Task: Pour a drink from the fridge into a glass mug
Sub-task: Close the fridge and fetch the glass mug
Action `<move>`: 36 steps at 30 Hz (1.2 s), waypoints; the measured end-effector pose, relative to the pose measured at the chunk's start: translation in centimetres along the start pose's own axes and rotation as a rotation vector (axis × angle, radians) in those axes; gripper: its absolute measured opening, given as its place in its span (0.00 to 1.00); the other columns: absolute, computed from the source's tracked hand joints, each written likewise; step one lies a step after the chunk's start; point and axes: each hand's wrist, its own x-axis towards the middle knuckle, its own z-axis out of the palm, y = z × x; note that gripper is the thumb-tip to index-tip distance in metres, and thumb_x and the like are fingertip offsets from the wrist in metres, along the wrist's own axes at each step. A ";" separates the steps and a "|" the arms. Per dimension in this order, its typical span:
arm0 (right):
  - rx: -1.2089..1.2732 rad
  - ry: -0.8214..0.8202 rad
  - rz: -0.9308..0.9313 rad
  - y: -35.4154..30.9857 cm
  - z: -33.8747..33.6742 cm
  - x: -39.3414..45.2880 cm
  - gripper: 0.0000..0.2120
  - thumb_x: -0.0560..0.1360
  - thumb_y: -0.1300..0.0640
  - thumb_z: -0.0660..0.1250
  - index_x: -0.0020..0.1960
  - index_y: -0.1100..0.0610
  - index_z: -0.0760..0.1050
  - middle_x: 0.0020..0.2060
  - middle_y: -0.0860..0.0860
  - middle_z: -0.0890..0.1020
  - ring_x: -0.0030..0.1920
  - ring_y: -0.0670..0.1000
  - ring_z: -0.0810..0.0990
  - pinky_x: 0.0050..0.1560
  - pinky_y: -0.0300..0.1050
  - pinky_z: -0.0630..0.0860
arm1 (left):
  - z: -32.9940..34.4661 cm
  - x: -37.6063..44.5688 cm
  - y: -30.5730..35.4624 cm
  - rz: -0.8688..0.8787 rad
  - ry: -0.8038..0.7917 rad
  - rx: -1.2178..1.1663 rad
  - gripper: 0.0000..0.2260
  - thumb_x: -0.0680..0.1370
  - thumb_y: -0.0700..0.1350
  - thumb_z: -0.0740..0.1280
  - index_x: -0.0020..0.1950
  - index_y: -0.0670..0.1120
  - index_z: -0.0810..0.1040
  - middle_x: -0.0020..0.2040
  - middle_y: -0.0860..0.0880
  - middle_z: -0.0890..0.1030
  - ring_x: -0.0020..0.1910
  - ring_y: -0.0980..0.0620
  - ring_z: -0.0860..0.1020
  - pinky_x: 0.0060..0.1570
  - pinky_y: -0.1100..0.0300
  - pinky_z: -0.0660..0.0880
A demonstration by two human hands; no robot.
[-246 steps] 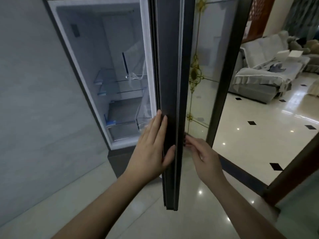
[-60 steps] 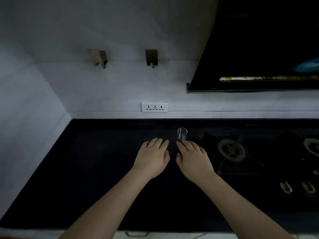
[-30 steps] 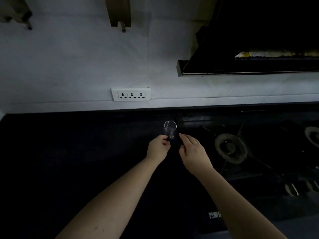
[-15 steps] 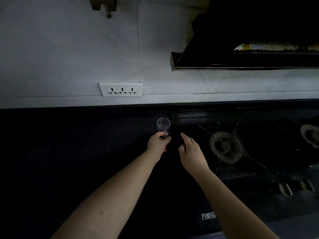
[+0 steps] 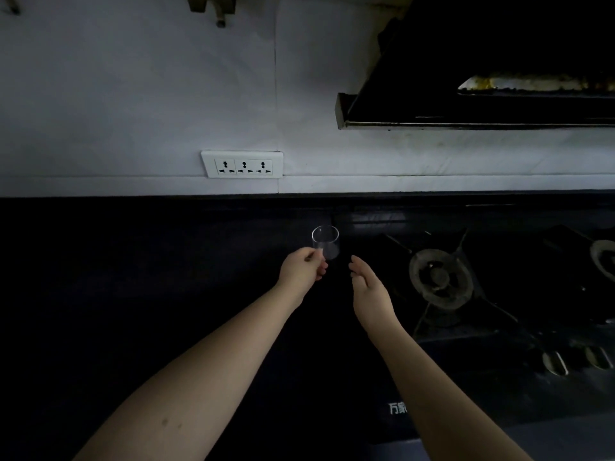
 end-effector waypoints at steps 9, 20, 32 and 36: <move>0.607 -0.040 0.104 -1.4 1.7 -2.0 0.21 0.82 0.64 0.53 0.74 0.57 0.65 0.67 0.55 0.76 0.65 0.51 0.75 0.66 0.45 0.70 | -5.0 -6.1 1.7 0.186 -0.105 0.160 0.09 0.83 0.49 0.62 0.48 0.53 0.81 0.42 0.55 0.84 0.41 0.60 0.82 0.39 0.67 0.77; 0.822 -0.103 0.062 -2.5 2.1 -7.4 0.14 0.81 0.62 0.59 0.64 0.63 0.75 0.57 0.55 0.83 0.60 0.51 0.81 0.63 0.47 0.74 | -8.6 -12.0 3.3 0.302 -0.200 0.314 0.12 0.82 0.51 0.62 0.41 0.60 0.80 0.39 0.58 0.83 0.38 0.62 0.81 0.37 0.70 0.74; 0.862 0.125 0.087 -4.2 -0.1 -15.0 0.10 0.80 0.62 0.61 0.56 0.58 0.79 0.48 0.53 0.86 0.53 0.51 0.84 0.54 0.44 0.78 | -7.4 -16.9 5.7 0.407 -0.395 0.376 0.16 0.82 0.49 0.63 0.36 0.61 0.79 0.36 0.57 0.82 0.35 0.62 0.79 0.37 0.69 0.75; 0.904 0.217 0.069 -3.4 -2.8 -17.2 0.09 0.79 0.61 0.64 0.56 0.58 0.80 0.48 0.55 0.86 0.51 0.51 0.85 0.51 0.42 0.79 | -4.4 -18.0 6.2 0.446 -0.483 0.392 0.15 0.82 0.50 0.63 0.36 0.61 0.79 0.36 0.56 0.82 0.35 0.62 0.79 0.36 0.69 0.74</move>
